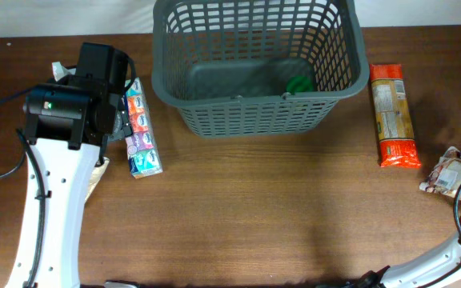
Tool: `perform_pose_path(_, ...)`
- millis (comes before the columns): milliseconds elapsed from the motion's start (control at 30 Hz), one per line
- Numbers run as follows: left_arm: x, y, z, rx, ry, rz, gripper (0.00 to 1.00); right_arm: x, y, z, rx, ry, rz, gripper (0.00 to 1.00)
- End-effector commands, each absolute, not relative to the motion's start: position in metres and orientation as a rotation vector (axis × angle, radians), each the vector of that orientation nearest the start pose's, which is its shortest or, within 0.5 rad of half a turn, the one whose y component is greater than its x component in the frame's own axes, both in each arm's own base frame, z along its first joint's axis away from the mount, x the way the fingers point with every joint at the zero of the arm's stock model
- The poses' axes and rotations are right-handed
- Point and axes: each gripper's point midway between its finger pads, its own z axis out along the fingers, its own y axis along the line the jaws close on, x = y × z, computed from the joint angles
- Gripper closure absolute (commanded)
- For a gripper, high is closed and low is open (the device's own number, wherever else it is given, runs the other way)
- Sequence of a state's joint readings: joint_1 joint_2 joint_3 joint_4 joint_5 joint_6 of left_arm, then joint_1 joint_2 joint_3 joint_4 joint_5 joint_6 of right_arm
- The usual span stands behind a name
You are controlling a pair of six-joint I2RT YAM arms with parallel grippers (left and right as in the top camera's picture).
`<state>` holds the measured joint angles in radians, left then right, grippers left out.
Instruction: Pack container
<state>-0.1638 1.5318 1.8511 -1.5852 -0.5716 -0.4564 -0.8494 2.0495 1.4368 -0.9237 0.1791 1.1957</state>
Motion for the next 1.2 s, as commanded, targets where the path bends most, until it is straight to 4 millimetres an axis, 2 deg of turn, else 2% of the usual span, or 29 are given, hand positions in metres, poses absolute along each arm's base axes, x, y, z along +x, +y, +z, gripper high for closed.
perform_pose_path(0, 0.302, 0.044, 0.299, -0.499, 2.585, 0.603, 0.0, 0.225, -0.308, 0.006, -2.661, -1.701, 0.304, 0.58)
perform_pose_path(33, 0.302, 0.044, 0.299, -0.499, 2.586, 0.604, 0.0, 0.223, -0.306, 0.007, -2.653, -1.697, 0.306, 0.61)
perform_pose_path(200, 0.301, 0.044, 0.299, -0.498, 2.589, 0.606, 0.0, 0.216, -0.296, 0.007, -2.605, -1.676, 0.306, 0.96)
perform_pose_path(400, 0.301, 0.044, 0.299, -0.498, 2.588, 0.605, 0.0, 0.205, -0.283, 0.008, -2.529, -1.661, 0.308, 0.96)
perform_pose_path(600, 0.301, 0.044, 0.299, -0.498, 2.586, 0.604, 0.01, 0.209, -0.285, 0.011, -2.36, -1.897, 0.292, 0.96)
perform_pose_path(767, 0.305, 0.044, 0.3, -0.502, 2.574, 0.595, 0.01, 0.231, -0.292, 0.025, -2.229, -2.144, 0.29, 0.96)
perform_pose_path(867, 0.306, 0.043, 0.301, -0.503, 2.569, 0.592, 0.0, 0.261, -0.302, 0.053, -2.137, -2.374, 0.305, 0.96)
perform_pose_path(967, 0.306, 0.043, 0.301, -0.503, 2.569, 0.592, 0.01, 0.298, -0.31, 0.1, -2.03, -2.623, 0.338, 0.96)
perform_pose_path(1067, 0.306, 0.043, 0.301, -0.503, 2.569, 0.592, 0.0, 0.336, -0.305, 0.163, -1.921, -2.874, 0.381, 0.96)
perform_pose_path(1167, 0.306, 0.043, 0.301, -0.503, 2.569, 0.592, 0.01, 0.377, -0.285, 0.24, -1.811, -3.162, 0.43, 0.96)
